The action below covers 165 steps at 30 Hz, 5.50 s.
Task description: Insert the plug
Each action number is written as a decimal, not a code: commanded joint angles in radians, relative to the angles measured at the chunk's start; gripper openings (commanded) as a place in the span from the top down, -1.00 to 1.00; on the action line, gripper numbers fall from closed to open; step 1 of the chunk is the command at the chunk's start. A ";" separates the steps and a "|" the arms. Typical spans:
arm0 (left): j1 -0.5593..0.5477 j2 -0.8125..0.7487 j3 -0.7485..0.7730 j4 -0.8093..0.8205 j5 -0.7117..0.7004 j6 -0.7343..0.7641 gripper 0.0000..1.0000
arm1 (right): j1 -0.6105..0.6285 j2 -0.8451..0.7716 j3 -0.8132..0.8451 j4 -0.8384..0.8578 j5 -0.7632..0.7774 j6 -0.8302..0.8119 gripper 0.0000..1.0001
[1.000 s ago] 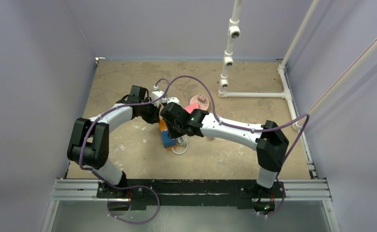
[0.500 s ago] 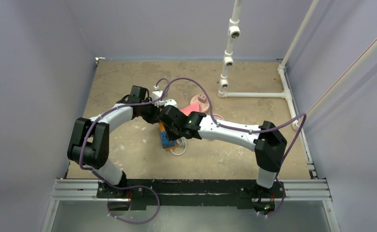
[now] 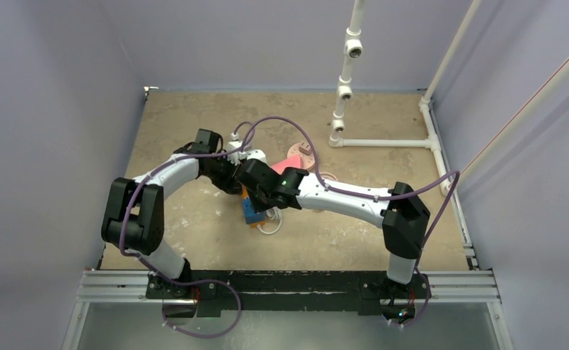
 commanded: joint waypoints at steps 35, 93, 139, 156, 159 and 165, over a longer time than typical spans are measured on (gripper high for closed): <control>0.184 -0.137 0.269 -0.764 0.676 0.719 -0.07 | 0.023 -0.127 0.142 0.053 -0.094 -0.146 1.00; 0.118 -0.222 0.326 -0.993 0.770 1.054 0.34 | 0.004 -0.312 -0.021 0.210 -0.251 -0.231 1.00; 0.176 -0.127 -0.028 -0.485 0.598 1.008 -0.22 | -0.076 -0.090 -0.068 0.207 -0.260 -0.118 1.00; 0.166 -0.142 -0.049 -0.479 0.606 1.000 -0.18 | -0.088 -0.092 -0.117 0.207 -0.261 -0.112 1.00; 0.166 -0.142 -0.047 -0.471 0.603 0.985 -0.17 | -0.089 -0.089 -0.128 0.214 -0.261 -0.113 1.00; 0.162 -0.142 -0.045 -0.473 0.606 0.976 -0.17 | -0.093 -0.085 -0.141 0.225 -0.279 -0.115 1.00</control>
